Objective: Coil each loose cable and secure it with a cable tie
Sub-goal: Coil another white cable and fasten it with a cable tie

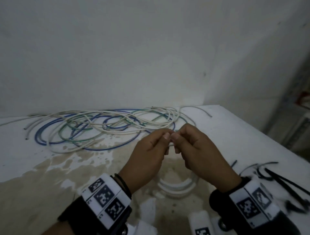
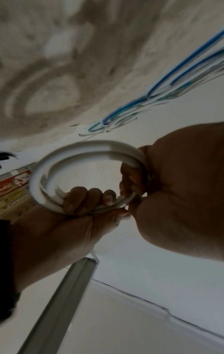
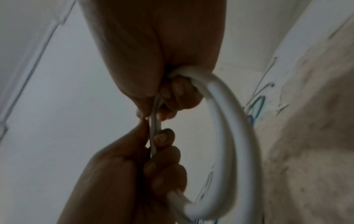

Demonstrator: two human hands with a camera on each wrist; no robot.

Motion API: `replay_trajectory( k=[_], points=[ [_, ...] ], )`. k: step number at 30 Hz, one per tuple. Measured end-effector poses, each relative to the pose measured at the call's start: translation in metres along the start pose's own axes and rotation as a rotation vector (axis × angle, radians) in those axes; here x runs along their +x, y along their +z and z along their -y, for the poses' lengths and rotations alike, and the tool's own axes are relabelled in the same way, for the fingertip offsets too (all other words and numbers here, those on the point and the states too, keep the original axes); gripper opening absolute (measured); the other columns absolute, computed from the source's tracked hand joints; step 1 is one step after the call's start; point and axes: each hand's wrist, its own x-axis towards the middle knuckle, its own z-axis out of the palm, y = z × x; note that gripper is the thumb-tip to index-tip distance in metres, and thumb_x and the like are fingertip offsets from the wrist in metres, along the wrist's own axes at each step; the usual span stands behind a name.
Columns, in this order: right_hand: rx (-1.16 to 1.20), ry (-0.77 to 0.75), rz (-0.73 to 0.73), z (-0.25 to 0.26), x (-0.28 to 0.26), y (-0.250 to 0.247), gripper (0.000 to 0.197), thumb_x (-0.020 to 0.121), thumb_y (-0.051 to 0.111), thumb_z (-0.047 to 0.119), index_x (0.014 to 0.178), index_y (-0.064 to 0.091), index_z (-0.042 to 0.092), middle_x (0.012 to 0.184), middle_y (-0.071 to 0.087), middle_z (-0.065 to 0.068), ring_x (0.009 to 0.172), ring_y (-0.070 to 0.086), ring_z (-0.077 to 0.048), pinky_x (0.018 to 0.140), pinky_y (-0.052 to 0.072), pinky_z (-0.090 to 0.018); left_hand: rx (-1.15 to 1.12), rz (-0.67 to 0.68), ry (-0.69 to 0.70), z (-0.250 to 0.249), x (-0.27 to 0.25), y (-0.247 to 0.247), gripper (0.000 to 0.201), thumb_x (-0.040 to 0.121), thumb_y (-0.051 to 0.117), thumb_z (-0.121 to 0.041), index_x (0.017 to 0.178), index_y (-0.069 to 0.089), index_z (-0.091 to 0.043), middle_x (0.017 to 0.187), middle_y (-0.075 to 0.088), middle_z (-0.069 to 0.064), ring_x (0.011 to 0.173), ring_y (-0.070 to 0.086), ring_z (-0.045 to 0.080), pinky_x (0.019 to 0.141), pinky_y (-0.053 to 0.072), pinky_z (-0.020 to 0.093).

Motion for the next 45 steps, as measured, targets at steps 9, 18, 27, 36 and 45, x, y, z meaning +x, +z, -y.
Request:
replay_trajectory(
  k=[9,18,27,36,45],
  points=[
    [0.237,0.322,0.013,-0.018,-0.013,-0.042,0.027,0.096,0.052,0.026,0.075,0.049,0.010,0.062,0.057,-0.008,0.041,0.036,-0.012,0.040,0.028,-0.021,0.019,0.129,0.105,0.008,-0.001,0.048,0.029,0.097,0.049,-0.018,0.122,0.056,-0.031,0.094,0.047,-0.032,0.094,0.039,-0.010,0.050,0.038,0.011],
    [-0.415,0.297,-0.162,-0.017,-0.016,-0.114,0.022,0.091,0.057,0.033,0.080,0.067,0.016,0.079,0.068,0.003,0.070,0.063,-0.011,0.065,0.050,-0.032,-0.154,-0.078,-0.151,0.041,0.002,0.044,0.022,0.097,0.051,-0.022,0.109,0.069,-0.017,0.047,0.052,-0.004,0.038,0.036,0.012,0.040,0.034,0.027],
    [-0.798,0.553,0.293,-0.036,-0.038,-0.112,0.013,0.083,0.070,0.028,0.089,0.076,0.019,0.086,0.068,0.008,0.079,0.060,-0.006,0.058,0.041,-0.011,-0.533,-0.105,-0.361,0.057,0.007,0.036,0.025,0.101,0.044,-0.018,0.119,0.059,-0.007,0.060,0.025,-0.002,0.045,0.021,0.009,0.036,0.025,0.020],
    [-1.047,0.583,0.486,-0.059,-0.029,-0.087,0.026,0.082,0.066,0.016,0.063,0.052,0.005,0.056,0.045,-0.004,0.051,0.042,-0.015,0.054,0.037,-0.022,-0.608,-0.091,-0.397,0.052,0.006,0.030,0.018,0.101,0.042,-0.015,0.090,0.057,-0.015,0.060,0.026,-0.003,0.042,0.021,0.006,0.035,0.023,0.017],
    [-0.778,0.364,0.058,0.002,-0.013,-0.121,0.014,0.090,0.060,0.031,0.077,0.061,0.025,0.076,0.065,0.007,0.063,0.059,-0.009,0.049,0.038,-0.017,-0.791,-0.154,-0.519,0.055,0.012,0.013,0.022,0.101,0.041,-0.028,0.101,0.060,-0.017,0.058,0.038,-0.003,0.039,0.028,0.007,0.035,0.026,0.018]
  ],
)
